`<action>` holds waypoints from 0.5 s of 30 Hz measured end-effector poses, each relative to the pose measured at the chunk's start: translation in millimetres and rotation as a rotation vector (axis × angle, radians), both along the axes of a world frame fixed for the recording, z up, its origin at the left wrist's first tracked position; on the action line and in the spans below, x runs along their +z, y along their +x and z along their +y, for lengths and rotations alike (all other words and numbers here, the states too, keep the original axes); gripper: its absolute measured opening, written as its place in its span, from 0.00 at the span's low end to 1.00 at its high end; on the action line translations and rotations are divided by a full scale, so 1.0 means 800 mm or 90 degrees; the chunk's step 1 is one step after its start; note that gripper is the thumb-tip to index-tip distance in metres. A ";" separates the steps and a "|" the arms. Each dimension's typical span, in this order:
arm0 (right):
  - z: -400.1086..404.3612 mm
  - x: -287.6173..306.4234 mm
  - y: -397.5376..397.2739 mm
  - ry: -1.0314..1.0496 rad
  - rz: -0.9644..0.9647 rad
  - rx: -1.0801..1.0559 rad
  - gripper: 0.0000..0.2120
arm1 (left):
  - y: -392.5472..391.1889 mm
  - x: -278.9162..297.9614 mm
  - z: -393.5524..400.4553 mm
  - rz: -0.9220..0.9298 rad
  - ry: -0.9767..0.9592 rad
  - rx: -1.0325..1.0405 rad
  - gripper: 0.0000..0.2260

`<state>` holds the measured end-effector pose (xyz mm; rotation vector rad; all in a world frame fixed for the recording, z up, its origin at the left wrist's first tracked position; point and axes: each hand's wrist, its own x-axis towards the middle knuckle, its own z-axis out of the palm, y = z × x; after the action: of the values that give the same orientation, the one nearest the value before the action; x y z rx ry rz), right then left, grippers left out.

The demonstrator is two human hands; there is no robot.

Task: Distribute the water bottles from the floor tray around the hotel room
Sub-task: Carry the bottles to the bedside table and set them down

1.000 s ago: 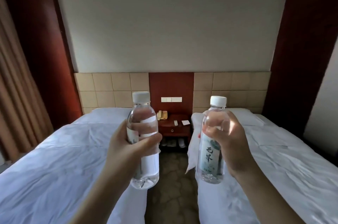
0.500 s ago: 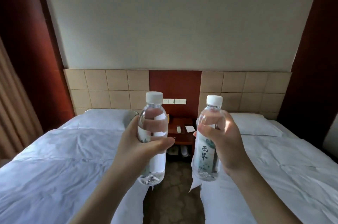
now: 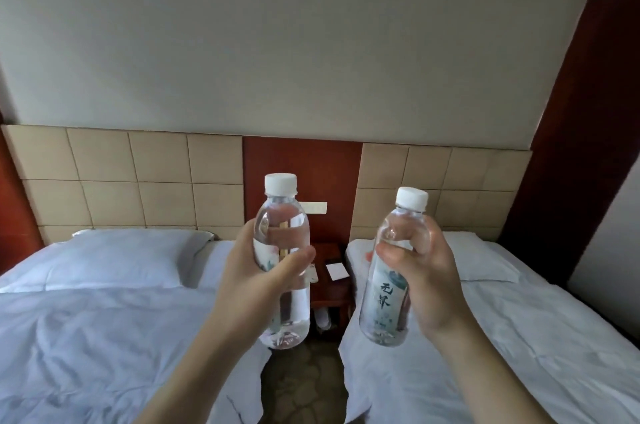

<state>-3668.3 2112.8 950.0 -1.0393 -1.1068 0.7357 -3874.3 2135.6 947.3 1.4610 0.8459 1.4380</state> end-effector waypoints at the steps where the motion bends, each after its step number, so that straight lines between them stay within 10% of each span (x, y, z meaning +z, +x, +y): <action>1: 0.021 0.000 0.005 0.000 0.012 0.000 0.25 | 0.001 -0.003 0.024 -0.006 -0.009 -0.008 0.17; 15: 0.389 -0.069 0.118 -0.032 0.021 -0.007 0.31 | 0.100 -0.052 0.381 0.054 -0.018 -0.011 0.15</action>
<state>-3573.9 2423.9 894.6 -1.0715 -1.0584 0.7735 -3794.6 2440.8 905.8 1.5128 0.8996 1.3547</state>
